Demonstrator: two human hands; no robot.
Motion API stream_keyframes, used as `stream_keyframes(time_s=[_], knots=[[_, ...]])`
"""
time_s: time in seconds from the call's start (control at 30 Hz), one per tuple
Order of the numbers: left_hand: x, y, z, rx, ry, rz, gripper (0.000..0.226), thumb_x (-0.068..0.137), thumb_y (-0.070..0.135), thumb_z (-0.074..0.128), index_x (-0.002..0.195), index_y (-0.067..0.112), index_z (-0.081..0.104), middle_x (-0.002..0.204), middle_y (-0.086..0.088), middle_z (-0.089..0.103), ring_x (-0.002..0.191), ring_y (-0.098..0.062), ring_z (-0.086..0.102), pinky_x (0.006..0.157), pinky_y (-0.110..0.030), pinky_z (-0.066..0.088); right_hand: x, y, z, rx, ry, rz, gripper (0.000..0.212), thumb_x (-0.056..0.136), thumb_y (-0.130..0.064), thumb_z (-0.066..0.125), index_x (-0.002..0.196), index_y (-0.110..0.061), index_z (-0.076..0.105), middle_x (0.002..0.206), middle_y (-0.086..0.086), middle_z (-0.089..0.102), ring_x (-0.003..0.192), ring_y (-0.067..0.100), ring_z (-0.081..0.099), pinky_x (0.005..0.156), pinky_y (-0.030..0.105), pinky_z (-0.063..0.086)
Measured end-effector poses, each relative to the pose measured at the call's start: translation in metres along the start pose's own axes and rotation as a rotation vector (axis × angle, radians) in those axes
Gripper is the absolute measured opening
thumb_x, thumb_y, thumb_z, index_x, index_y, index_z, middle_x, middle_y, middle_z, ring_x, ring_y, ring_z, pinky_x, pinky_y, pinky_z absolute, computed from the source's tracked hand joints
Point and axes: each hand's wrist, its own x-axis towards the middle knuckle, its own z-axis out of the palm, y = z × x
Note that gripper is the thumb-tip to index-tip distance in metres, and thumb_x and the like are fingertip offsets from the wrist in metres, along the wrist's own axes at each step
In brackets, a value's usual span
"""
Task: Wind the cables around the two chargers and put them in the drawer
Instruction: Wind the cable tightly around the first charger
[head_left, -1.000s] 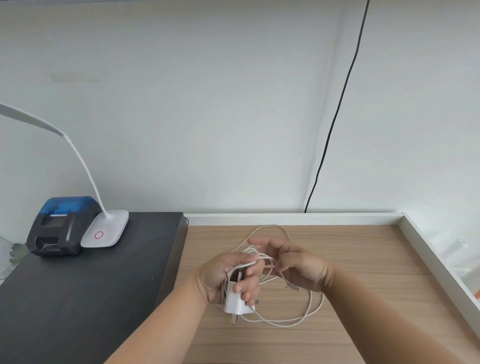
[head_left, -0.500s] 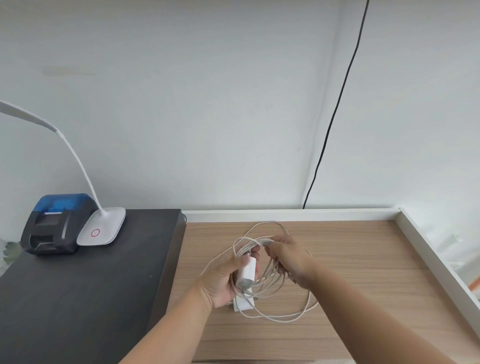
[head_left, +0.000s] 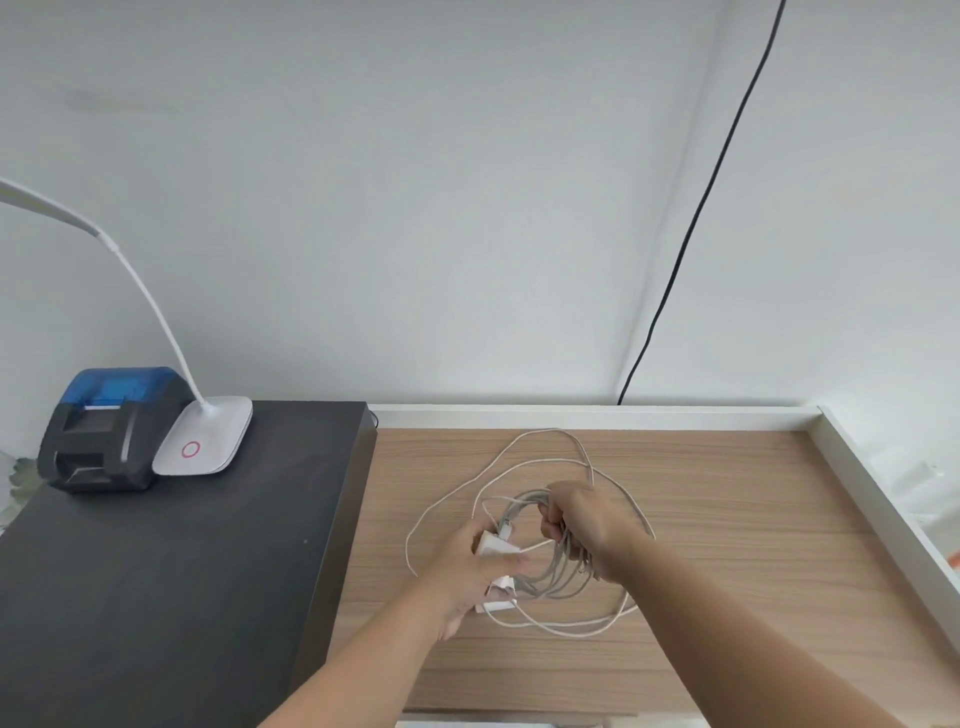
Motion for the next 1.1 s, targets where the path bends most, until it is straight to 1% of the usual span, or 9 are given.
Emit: stream_keyframes(time_s=[0.2,0.27,0.33,0.4,0.5,0.7,0.8,0.93,1.1], knots=[[0.009,-0.007,-0.021,0.335,0.034,-0.012,0.035,0.07,0.02,0.081,0.1,0.018,0.063,0.086,-0.005,0.072,0.075,-0.014,0.071,0.067,-0.032,0.059,0.018,0.018,-0.013,-0.204,0.016,-0.008,0.019,0.078,-0.004,0.043,0.072,-0.008,0.061,0.055,0.004,0.055,0.047,0.014,0.039,0.045,0.022,0.028],[0.01,-0.007,-0.025,0.323,0.015,-0.054,0.035,0.073,0.016,0.078,0.104,0.011,0.061,0.084,-0.008,0.071,0.07,-0.014,0.069,0.065,-0.031,0.058,0.025,0.026,-0.019,-0.316,0.011,-0.034,0.015,0.085,-0.012,0.049,0.091,-0.014,0.062,0.07,0.004,0.066,0.06,0.018,0.05,0.057,0.027,0.04],[0.007,-0.004,-0.027,0.29,-0.017,-0.092,0.032,0.079,0.012,0.074,0.106,0.004,0.059,0.084,-0.009,0.068,0.065,-0.015,0.065,0.059,-0.026,0.054,0.029,0.036,-0.026,-0.482,-0.013,-0.057,0.033,0.086,-0.025,0.056,0.118,-0.026,0.055,0.1,0.004,0.068,0.085,0.021,0.061,0.077,0.032,0.048],[0.003,-0.003,-0.028,0.264,-0.034,-0.108,0.031,0.083,0.013,0.07,0.108,0.003,0.055,0.082,-0.009,0.067,0.063,-0.014,0.062,0.052,-0.023,0.049,0.03,0.044,-0.029,-0.721,0.002,-0.115,0.054,0.083,-0.035,0.061,0.133,-0.04,0.043,0.132,0.0,0.052,0.118,0.025,0.048,0.1,0.04,0.04],[-0.004,0.0,-0.029,0.217,-0.077,-0.086,0.024,0.086,0.018,0.069,0.105,0.012,0.054,0.083,-0.009,0.066,0.063,-0.016,0.058,0.049,-0.022,0.044,0.022,0.047,-0.019,-0.829,-0.003,-0.344,0.059,0.079,-0.037,0.064,0.13,-0.054,0.041,0.148,-0.012,0.031,0.134,0.023,0.026,0.111,0.046,0.026],[-0.021,0.027,-0.018,0.091,-0.201,-0.003,0.009,0.093,0.026,0.061,0.097,0.018,0.059,0.084,-0.011,0.067,0.064,-0.018,0.059,0.05,-0.024,0.044,0.018,0.046,0.0,-0.491,-0.036,-0.446,0.023,0.084,-0.039,0.067,0.104,-0.051,0.064,0.127,-0.027,0.054,0.125,0.011,0.044,0.108,0.038,0.032],[-0.031,0.047,-0.013,0.035,-0.231,0.078,0.009,0.093,0.022,0.058,0.101,0.018,0.061,0.083,-0.012,0.067,0.064,-0.019,0.06,0.05,-0.025,0.044,0.012,0.038,-0.006,-0.235,0.037,-0.417,0.004,0.084,-0.039,0.069,0.088,-0.038,0.069,0.103,-0.016,0.068,0.102,0.007,0.06,0.095,0.034,0.043],[-0.045,0.078,-0.006,-0.047,-0.287,0.204,0.013,0.09,0.022,0.059,0.102,0.018,0.063,0.084,-0.016,0.066,0.064,-0.021,0.06,0.048,-0.026,0.046,-0.003,0.016,-0.021,-0.162,0.119,-0.46,0.009,0.087,-0.028,0.069,0.079,-0.024,0.066,0.081,-0.008,0.064,0.073,0.006,0.057,0.074,0.026,0.044],[-0.054,0.117,0.002,-0.381,-0.369,0.31,0.032,0.08,0.011,0.056,0.112,0.014,0.055,0.1,-0.019,0.069,0.079,-0.027,0.066,0.065,-0.034,0.056,-0.022,-0.018,-0.034,0.399,0.032,-0.483,0.019,0.08,-0.026,0.067,0.088,-0.009,0.07,0.063,0.003,0.052,0.062,0.016,0.053,0.064,0.023,0.047]])
